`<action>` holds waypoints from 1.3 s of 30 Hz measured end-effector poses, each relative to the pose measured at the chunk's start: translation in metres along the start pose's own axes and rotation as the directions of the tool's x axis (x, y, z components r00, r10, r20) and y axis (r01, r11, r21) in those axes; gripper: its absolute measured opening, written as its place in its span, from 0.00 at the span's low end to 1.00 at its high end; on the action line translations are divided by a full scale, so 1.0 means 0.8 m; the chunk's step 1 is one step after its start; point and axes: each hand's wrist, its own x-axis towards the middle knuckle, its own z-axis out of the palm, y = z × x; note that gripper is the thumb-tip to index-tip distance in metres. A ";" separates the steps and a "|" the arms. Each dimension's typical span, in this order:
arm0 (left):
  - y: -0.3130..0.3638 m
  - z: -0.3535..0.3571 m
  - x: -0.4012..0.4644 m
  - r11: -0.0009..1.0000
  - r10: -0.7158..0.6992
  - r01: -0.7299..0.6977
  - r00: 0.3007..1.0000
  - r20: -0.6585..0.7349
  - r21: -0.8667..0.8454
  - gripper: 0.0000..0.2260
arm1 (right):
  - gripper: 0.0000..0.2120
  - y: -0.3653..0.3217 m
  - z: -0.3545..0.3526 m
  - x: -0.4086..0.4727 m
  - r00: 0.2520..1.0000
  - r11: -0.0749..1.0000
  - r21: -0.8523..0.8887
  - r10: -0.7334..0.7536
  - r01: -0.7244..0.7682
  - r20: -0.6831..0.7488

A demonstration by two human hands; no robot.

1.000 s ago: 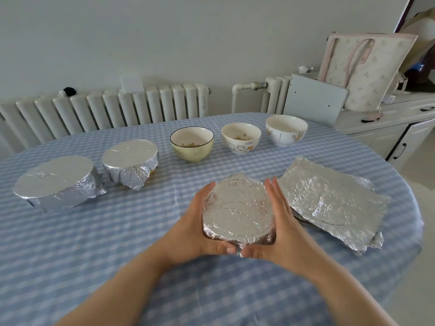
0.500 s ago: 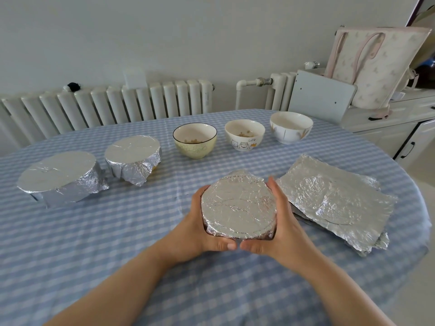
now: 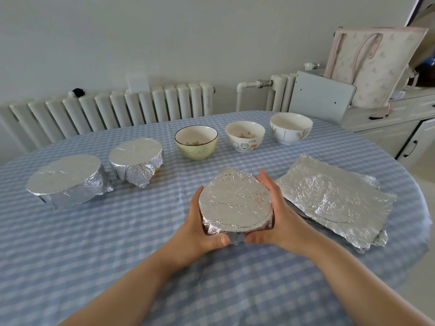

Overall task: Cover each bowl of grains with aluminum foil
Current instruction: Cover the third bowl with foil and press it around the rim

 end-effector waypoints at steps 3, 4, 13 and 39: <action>0.003 -0.003 -0.004 0.998 -0.053 0.054 0.996 -0.074 0.012 0.56 | 0.61 -0.002 -0.001 0.000 1.000 1.000 0.007 0.005 -0.005 0.010; 0.005 -0.005 -0.003 0.996 -0.078 0.084 0.987 -0.141 0.033 0.54 | 0.61 -0.003 -0.002 0.000 1.000 1.000 0.010 0.006 -0.006 0.017; 0.070 0.005 0.059 0.488 0.156 -0.256 0.966 0.205 0.835 0.47 | 0.63 -0.004 -0.006 0.002 1.000 0.997 -0.082 -0.003 0.004 0.020; 0.039 0.005 0.040 0.772 0.196 -0.092 0.976 -0.097 0.628 0.36 | 0.62 -0.003 -0.009 0.001 0.996 0.998 -0.009 0.058 -0.058 0.060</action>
